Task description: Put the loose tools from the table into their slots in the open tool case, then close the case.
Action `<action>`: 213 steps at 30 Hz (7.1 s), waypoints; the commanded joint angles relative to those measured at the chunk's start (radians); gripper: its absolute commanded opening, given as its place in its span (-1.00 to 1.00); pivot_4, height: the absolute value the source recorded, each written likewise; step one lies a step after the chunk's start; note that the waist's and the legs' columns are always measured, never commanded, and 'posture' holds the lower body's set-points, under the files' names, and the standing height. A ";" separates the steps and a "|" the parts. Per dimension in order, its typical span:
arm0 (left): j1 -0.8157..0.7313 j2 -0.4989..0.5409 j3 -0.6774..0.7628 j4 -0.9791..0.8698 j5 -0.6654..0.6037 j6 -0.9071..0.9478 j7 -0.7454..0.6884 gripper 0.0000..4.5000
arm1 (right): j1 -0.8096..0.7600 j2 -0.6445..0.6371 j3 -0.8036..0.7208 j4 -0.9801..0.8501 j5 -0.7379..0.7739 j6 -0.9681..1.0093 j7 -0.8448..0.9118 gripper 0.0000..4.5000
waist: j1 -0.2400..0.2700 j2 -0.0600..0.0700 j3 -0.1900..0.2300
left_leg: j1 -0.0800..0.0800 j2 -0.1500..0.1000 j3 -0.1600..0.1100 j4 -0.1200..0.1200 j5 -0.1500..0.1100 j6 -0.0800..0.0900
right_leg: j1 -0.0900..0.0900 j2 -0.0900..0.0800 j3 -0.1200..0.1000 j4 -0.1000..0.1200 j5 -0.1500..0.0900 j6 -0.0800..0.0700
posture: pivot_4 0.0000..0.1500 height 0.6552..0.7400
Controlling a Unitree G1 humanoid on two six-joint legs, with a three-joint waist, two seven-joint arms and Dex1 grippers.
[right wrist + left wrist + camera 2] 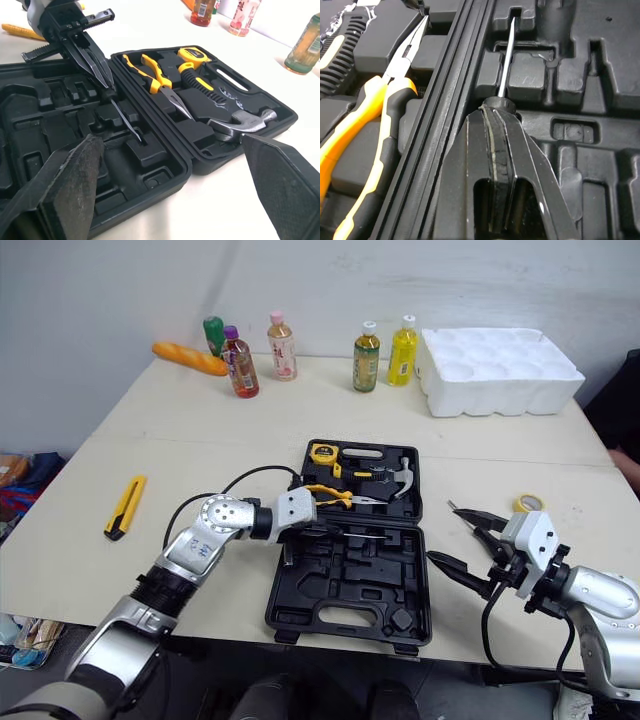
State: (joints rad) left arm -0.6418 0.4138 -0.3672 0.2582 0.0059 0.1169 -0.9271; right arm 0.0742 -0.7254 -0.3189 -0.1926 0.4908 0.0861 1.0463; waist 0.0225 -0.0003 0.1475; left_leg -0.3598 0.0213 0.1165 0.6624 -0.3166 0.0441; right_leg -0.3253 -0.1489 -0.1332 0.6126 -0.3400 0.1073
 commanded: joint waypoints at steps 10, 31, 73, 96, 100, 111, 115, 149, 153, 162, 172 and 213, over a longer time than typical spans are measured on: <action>0.028 0.124 0.258 -0.140 -0.247 -0.109 -0.158 -0.99 | 0.000 -0.014 -0.078 0.005 0.012 -0.042 -0.020 1.00 | -0.017 0.000 0.029 | -0.016 0.000 0.001 0.000 0.007 -0.005 | -0.018 0.001 -0.002 0.006 0.000 0.000 | 1.00 1.00; 0.489 0.530 0.911 0.277 -0.305 -0.333 0.010 0.96 | 0.088 -0.097 -0.508 0.690 -0.045 -0.477 -0.113 1.00 | -0.030 -0.002 0.045 | -0.016 -0.001 0.007 -0.015 0.008 -0.007 | -0.026 0.000 0.001 0.002 0.000 0.000 | 1.00 1.00; 0.504 0.453 0.704 -0.124 -0.427 -0.210 -0.082 0.96 | 0.113 -0.209 -0.297 0.396 0.111 -0.106 0.020 1.00 | -0.049 -0.006 0.050 | -0.014 -0.001 0.018 -0.014 0.008 -0.013 | -0.034 -0.003 0.011 0.011 0.001 0.000 | 1.00 1.00; 0.332 0.310 0.448 -0.681 -0.667 0.276 -0.066 0.96 | -0.059 -0.346 -0.108 0.189 0.036 0.549 -0.109 1.00 | -0.036 -0.006 0.050 | -0.016 0.000 0.019 -0.014 0.013 -0.008 | -0.034 0.003 0.012 0.009 0.001 0.000 | 1.00 1.00; 0.347 0.295 0.432 -0.715 -0.665 0.296 -0.055 0.96 | -0.127 -0.333 -0.034 0.231 0.024 0.597 -0.105 1.00 | -0.028 -0.006 0.051 | -0.016 0.000 0.020 -0.012 0.013 -0.006 | -0.034 0.003 0.013 0.009 0.001 0.000 | 1.00 1.00; 0.374 0.293 0.433 -0.751 -0.664 0.317 -0.056 0.96 | -0.200 -0.268 0.062 0.290 -0.065 0.513 -0.130 1.00 | -0.021 -0.006 0.051 | -0.017 0.000 0.020 -0.012 0.013 -0.007 | -0.034 0.002 0.013 0.008 0.001 0.000 | 1.00 1.00; 0.373 0.302 0.446 -0.752 -0.664 0.305 -0.072 0.96 | -0.202 -0.256 0.080 0.294 -0.076 0.509 -0.109 1.00 | -0.022 -0.006 0.051 | -0.017 0.000 0.020 -0.011 0.013 -0.006 | -0.034 0.002 0.013 0.009 0.001 0.000 | 1.00 1.00; 0.427 0.345 0.482 -0.681 -0.647 0.215 -0.189 1.00 | -0.285 -0.295 0.080 0.217 -0.111 0.266 0.037 -0.58 | -0.028 -0.005 0.052 | -0.016 0.001 0.022 -0.012 0.013 -0.007 | -0.035 0.003 0.014 0.009 0.001 0.000 | 1.00 1.00; 0.440 0.355 0.482 -0.657 -0.609 0.171 -0.209 1.00 | -0.360 -0.335 0.158 0.157 -0.112 0.334 0.093 -0.58 | -0.026 -0.005 0.052 | -0.016 0.003 0.021 -0.012 0.013 -0.008 | -0.036 0.004 0.014 0.009 0.001 0.000 | 1.00 1.00; 0.480 0.372 0.501 -0.613 -0.553 0.125 -0.204 1.00 | -0.537 -0.289 0.355 -0.060 -0.085 0.508 0.111 -0.58 | -0.027 -0.005 0.052 | -0.018 0.002 0.021 -0.012 0.012 -0.008 | -0.037 0.003 0.014 0.008 0.001 0.000 | 1.00 1.00; 0.514 0.352 0.483 -0.638 -0.527 0.110 -0.165 1.00 | -0.670 -0.237 0.572 -0.249 -0.118 0.713 0.084 -0.58 | -0.026 -0.005 0.052 | -0.032 0.003 0.020 -0.004 0.012 -0.008 | -0.050 0.003 0.013 0.014 0.001 -0.001 | 1.00 1.00; 0.522 0.342 0.478 -0.627 -0.529 0.137 -0.145 1.00 | -0.662 -0.242 0.669 -0.140 -0.313 0.555 0.155 -0.36 | -0.027 -0.005 0.052 | -0.033 0.003 0.020 -0.001 0.012 -0.007 | -0.050 0.004 0.013 0.016 0.001 -0.001 | 1.00 1.00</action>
State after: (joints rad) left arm -0.1215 0.7529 0.0918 -0.3458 -0.5093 0.2591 -1.0756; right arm -0.5947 -0.9665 0.3590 -0.3191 0.1850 0.6512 1.1897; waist -0.0046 -0.0052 0.1991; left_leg -0.3924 0.0244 0.1369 0.6616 -0.3041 0.0369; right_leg -0.3753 -0.1452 -0.1205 0.6286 -0.3392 0.1065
